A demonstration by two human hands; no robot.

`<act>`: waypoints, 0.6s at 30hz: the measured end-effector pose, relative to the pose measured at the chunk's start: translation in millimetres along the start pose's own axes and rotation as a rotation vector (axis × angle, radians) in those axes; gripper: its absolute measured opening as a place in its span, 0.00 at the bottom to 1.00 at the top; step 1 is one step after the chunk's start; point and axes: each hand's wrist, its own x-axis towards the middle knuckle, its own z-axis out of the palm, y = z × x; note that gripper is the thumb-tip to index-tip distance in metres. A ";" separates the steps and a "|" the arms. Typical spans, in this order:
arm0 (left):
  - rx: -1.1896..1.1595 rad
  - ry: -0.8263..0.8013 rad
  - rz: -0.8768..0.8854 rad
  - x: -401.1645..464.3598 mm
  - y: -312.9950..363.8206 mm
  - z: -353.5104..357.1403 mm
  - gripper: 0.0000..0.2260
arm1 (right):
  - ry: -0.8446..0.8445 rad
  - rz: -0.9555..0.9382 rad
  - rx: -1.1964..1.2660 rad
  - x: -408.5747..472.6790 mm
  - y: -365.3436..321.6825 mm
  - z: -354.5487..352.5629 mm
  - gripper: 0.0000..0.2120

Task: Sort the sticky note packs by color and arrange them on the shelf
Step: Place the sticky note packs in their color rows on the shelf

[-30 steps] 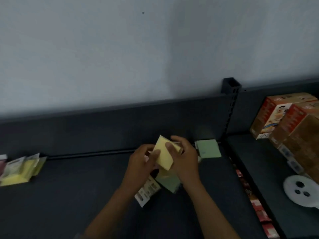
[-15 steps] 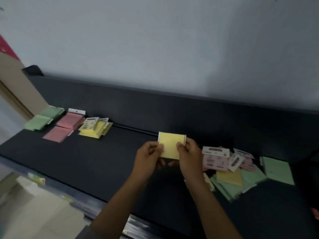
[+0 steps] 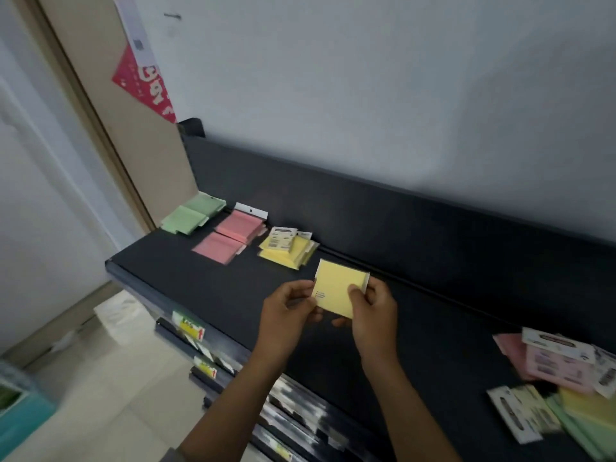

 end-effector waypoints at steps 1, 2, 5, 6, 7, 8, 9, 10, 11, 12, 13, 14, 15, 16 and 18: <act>-0.011 0.009 0.003 1.8 1.0 -13.7 0.10 | -0.006 0.002 -0.001 -2.9 0.3 13.7 0.08; -0.025 0.018 0.006 4.0 2.1 -27.4 0.11 | -0.011 0.002 -0.006 -6.0 0.8 27.1 0.08; -0.036 0.029 0.016 11.3 4.7 -68.9 0.14 | -0.022 -0.027 -0.045 -14.9 3.7 65.7 0.08; -0.028 0.030 0.018 13.3 4.0 -83.2 0.14 | -0.022 -0.033 -0.053 -17.5 5.3 78.5 0.08; -0.022 0.029 0.021 14.7 3.3 -98.0 0.14 | -0.024 -0.034 -0.054 -20.2 7.5 92.2 0.07; -0.015 0.030 0.023 15.6 2.3 -113.9 0.15 | -0.030 -0.033 -0.050 -23.8 9.2 107.0 0.07; -0.012 0.034 0.026 16.3 1.6 -130.0 0.15 | -0.044 -0.031 -0.044 -27.8 10.6 122.7 0.07; -0.003 0.041 0.029 16.8 1.2 -145.7 0.15 | -0.060 -0.029 -0.036 -32.2 11.4 138.2 0.08; 0.005 0.050 0.029 17.9 1.2 -159.9 0.15 | -0.077 -0.026 -0.029 -36.0 12.4 153.0 0.08; 0.019 0.072 0.027 19.5 1.2 -179.3 0.15 | -0.099 -0.019 -0.027 -41.3 14.7 173.2 0.08; 0.029 0.083 0.024 20.9 1.9 -190.6 0.16 | -0.108 -0.012 -0.024 -44.0 16.0 185.2 0.09; 0.035 0.091 0.014 22.1 2.9 -196.3 0.16 | -0.111 -0.010 -0.025 -44.9 17.0 192.3 0.09; 0.038 0.099 0.006 23.0 3.3 -205.5 0.16 | -0.116 -0.005 -0.035 -46.3 19.2 203.5 0.09; 0.044 0.105 0.002 24.4 3.2 -214.1 0.16 | -0.119 -0.002 -0.049 -47.4 21.2 214.5 0.10; 0.058 0.114 0.011 29.2 3.1 -227.7 0.16 | -0.126 -0.009 -0.080 -47.2 25.8 232.4 0.11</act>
